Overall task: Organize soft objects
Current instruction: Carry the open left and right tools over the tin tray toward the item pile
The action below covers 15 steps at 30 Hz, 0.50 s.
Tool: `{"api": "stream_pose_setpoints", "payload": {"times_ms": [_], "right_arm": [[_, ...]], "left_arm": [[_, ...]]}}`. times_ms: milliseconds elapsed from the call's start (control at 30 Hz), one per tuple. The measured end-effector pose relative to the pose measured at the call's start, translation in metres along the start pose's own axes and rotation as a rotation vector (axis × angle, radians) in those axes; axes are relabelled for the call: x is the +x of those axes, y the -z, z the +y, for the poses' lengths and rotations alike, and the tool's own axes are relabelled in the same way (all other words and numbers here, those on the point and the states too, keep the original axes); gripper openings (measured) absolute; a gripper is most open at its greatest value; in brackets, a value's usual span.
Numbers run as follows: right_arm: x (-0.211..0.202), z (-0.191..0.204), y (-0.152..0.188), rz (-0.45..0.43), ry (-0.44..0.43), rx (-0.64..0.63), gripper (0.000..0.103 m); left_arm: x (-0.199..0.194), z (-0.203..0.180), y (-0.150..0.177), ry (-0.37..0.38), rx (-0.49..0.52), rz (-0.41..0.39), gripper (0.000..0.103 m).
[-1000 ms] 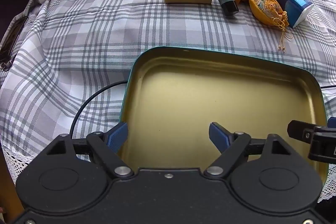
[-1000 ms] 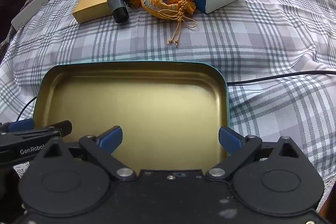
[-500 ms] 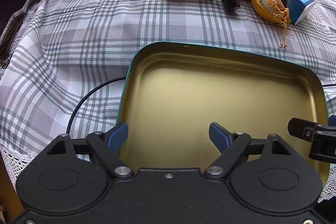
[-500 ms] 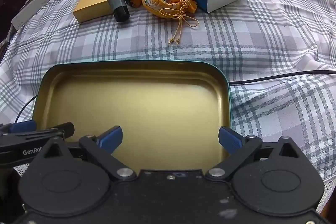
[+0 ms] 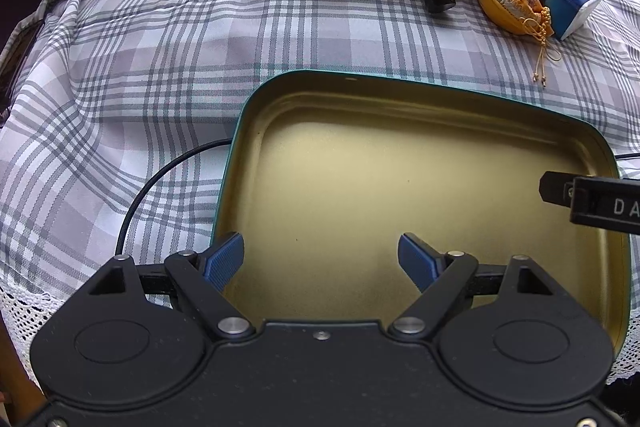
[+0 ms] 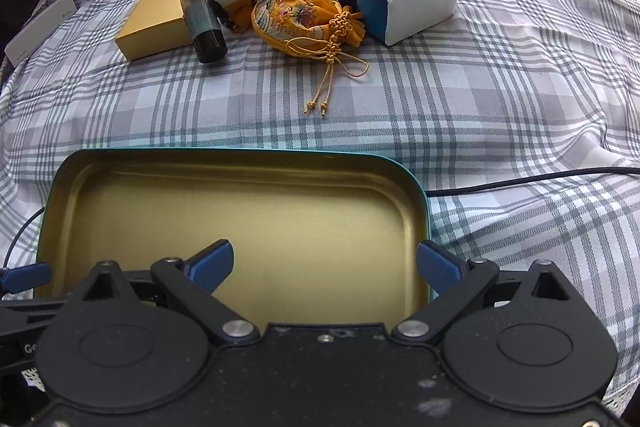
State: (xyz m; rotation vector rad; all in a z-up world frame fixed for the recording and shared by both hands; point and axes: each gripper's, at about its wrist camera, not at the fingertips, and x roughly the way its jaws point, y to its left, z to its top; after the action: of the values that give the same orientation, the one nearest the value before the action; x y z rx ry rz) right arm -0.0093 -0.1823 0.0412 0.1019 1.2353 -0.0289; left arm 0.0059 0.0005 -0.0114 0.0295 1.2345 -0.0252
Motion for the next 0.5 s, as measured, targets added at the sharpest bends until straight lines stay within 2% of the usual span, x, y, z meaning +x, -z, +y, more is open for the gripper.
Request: {"api": "stream_pose_setpoints", "payload": {"times_ms": [367,500], "right_arm": [[0.041,0.008,-0.023,0.023,0.048,-0.059,0.097],[0.050,0.010,-0.031,0.028,0.038,-0.076,0.097]], "left_arm": [[0.009,0.004,-0.004,0.018,0.002,0.026,0.081],[0.014,0.005,-0.008,0.025,0.002,0.034,0.081]]}}
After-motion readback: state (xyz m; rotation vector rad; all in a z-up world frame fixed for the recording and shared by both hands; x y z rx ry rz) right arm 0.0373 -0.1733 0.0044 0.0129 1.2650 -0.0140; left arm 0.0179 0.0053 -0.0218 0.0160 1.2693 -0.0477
